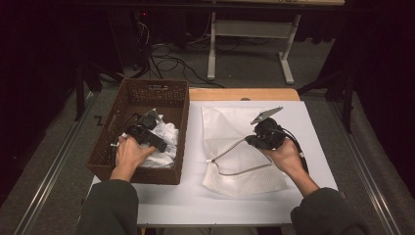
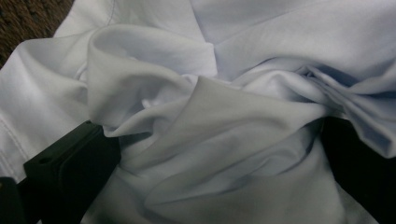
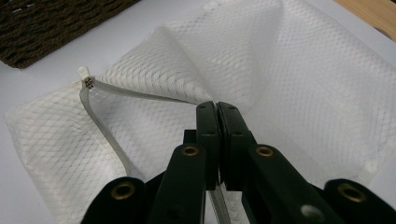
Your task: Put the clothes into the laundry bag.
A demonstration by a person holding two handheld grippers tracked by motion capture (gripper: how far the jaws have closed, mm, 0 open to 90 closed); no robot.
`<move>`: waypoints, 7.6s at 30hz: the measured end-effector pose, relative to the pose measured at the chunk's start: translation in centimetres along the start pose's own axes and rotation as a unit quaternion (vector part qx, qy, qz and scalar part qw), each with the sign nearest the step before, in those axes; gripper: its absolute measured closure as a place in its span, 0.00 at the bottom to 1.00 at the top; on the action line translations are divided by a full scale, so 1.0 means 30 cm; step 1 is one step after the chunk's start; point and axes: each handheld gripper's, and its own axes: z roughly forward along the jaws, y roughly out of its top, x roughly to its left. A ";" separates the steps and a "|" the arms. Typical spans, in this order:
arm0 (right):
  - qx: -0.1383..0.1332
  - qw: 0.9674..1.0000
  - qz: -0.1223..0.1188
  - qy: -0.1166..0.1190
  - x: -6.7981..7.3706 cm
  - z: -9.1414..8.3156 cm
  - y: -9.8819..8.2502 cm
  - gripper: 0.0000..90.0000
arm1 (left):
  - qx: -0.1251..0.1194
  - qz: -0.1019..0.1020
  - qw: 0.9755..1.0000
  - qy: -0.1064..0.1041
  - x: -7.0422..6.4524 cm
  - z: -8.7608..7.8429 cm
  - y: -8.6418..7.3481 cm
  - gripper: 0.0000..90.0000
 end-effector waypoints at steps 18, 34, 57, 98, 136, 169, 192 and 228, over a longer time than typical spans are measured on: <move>-0.009 1.000 0.010 0.000 -0.018 -0.008 -0.015 0.99 | 0.053 -0.001 0.998 -0.018 -0.011 0.094 0.009 0.00; -0.006 1.000 0.005 -0.005 -0.010 -0.005 -0.016 0.99 | 0.065 0.006 0.998 -0.003 -0.027 0.119 0.010 0.00; -0.011 1.000 0.006 -0.001 -0.021 -0.007 -0.018 0.99 | 0.061 0.003 0.998 0.018 -0.038 0.072 0.012 0.46; -0.016 1.000 0.014 -0.003 -0.018 -0.021 0.046 0.99 | -0.093 0.067 0.993 -0.024 -0.092 -0.461 -0.047 0.73; -0.015 1.000 0.022 -0.009 -0.046 0.006 0.070 0.99 | -0.112 0.189 0.966 -0.135 -0.538 -0.414 -0.025 0.72; -0.025 0.999 0.024 0.006 -0.037 0.003 0.064 0.99 | -0.083 0.168 0.974 -0.128 -0.760 -0.033 0.023 0.62; -0.013 0.999 0.028 0.025 -0.002 0.058 0.025 1.00 | -0.088 0.062 0.992 -0.064 -0.662 0.103 0.171 0.57; -0.059 0.996 0.035 0.055 -0.006 0.027 0.036 1.00 | -0.157 0.182 0.960 -0.141 -0.743 -0.024 0.099 0.87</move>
